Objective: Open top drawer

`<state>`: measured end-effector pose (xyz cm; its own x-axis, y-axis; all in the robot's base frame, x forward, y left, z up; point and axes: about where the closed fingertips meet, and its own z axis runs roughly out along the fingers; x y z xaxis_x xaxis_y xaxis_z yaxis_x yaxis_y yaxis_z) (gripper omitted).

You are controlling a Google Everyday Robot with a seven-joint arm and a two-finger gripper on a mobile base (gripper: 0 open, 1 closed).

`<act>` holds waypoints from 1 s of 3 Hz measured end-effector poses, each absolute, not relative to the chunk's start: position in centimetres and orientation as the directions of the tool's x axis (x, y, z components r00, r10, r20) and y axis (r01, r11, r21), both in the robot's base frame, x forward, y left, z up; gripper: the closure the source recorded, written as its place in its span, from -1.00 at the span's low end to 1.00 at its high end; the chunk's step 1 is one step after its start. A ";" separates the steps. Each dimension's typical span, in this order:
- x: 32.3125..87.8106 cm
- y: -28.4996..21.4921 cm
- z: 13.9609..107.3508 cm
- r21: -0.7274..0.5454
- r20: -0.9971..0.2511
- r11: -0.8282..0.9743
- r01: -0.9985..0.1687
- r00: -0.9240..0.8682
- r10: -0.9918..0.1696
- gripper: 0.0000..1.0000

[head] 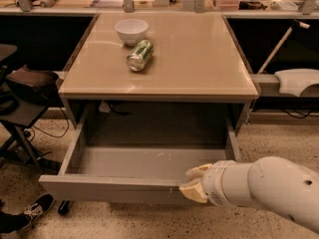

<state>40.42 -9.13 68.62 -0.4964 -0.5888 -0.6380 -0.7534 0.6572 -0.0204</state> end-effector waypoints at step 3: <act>38.7 -9.3 68.5 -0.007 -0.637 0.660 -0.752 -0.505 -0.582 1.00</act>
Offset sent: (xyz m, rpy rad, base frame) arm -0.4193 -0.1112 -0.0729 0.1633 0.2394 -0.0668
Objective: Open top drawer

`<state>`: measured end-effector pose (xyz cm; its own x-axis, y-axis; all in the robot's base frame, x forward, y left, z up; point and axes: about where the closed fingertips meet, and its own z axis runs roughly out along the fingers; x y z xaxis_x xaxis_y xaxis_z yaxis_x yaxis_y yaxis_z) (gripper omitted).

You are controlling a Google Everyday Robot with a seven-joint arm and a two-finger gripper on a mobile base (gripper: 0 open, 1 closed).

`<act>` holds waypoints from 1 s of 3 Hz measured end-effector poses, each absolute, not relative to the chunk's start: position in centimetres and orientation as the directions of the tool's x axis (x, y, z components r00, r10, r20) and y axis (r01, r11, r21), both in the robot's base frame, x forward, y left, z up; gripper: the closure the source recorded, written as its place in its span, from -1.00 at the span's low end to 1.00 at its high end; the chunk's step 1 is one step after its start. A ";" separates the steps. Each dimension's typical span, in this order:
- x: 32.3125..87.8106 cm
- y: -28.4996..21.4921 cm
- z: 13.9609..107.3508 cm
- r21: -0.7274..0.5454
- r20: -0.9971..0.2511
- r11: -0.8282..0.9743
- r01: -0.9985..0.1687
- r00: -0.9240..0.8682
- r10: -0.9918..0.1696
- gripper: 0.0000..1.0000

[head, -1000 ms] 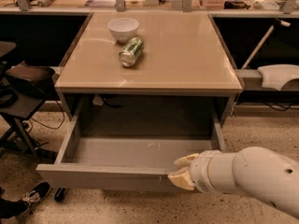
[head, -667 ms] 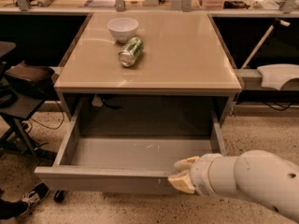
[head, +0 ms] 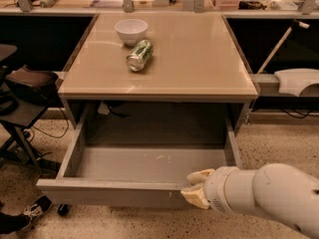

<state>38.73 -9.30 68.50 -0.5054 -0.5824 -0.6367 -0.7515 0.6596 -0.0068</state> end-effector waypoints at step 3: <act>38.7 -9.3 68.9 -0.007 -0.637 0.660 -0.752 -0.505 -0.582 0.16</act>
Offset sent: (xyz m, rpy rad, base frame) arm 0.0000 0.0000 0.0036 0.0000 0.0000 0.0000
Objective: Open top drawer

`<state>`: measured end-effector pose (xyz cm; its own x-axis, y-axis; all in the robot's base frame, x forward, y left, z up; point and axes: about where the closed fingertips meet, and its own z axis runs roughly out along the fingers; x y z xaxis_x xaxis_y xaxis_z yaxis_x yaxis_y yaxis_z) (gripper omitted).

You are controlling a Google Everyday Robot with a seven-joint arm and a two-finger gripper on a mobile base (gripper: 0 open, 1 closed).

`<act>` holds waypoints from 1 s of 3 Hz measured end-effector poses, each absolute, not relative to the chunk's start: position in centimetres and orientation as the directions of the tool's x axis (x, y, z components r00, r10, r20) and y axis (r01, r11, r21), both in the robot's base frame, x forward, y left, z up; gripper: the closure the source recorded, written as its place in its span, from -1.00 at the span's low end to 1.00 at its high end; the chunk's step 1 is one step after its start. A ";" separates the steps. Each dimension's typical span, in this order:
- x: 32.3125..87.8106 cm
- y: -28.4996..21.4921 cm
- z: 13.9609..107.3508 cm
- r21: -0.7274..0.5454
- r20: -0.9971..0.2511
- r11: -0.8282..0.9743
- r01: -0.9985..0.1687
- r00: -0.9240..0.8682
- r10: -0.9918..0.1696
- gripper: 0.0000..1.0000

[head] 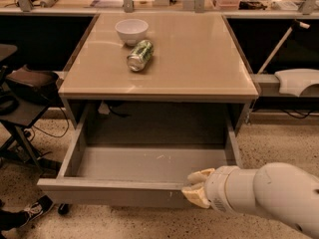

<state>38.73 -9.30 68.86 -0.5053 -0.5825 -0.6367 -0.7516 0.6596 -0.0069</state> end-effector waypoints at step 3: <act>38.7 -9.3 68.9 -0.007 -0.637 0.660 -0.752 -0.505 -0.583 -1.00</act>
Offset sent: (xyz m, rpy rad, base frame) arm 0.0000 0.0000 0.0000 0.0000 0.0000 0.0000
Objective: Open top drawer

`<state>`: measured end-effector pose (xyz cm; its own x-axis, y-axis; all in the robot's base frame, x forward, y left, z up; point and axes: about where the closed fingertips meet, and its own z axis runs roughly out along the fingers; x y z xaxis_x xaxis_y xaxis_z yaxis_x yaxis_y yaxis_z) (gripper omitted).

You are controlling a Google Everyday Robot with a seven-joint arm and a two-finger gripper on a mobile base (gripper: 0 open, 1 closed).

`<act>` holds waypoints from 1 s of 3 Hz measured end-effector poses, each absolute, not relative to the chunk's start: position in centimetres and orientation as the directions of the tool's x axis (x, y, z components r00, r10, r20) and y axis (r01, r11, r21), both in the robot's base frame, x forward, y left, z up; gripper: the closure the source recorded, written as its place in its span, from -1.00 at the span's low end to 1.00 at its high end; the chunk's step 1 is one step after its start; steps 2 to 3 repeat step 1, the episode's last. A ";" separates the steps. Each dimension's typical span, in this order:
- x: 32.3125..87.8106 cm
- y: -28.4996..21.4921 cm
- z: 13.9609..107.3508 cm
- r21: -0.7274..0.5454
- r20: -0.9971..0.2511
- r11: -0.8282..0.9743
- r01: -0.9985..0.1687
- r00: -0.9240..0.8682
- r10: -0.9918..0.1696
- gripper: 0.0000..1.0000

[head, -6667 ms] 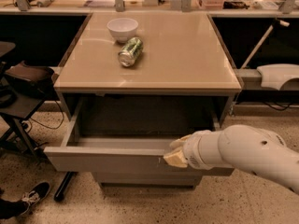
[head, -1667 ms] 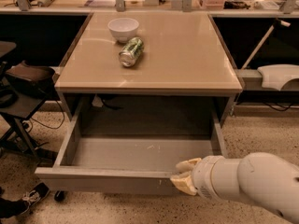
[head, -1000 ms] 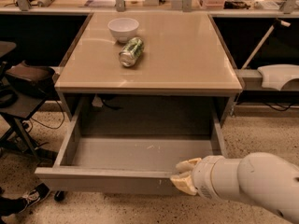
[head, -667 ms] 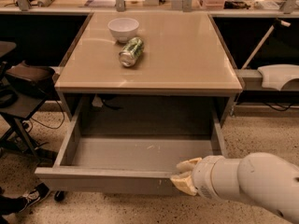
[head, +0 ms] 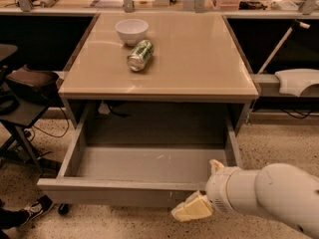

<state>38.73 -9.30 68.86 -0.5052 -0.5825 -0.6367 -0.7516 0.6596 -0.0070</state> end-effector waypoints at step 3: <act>38.7 -9.3 68.9 -0.007 -0.637 0.660 -0.752 -0.505 -0.583 -1.00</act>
Offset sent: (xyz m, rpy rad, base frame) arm 0.0000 0.0000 0.0000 0.0000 0.0000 0.0000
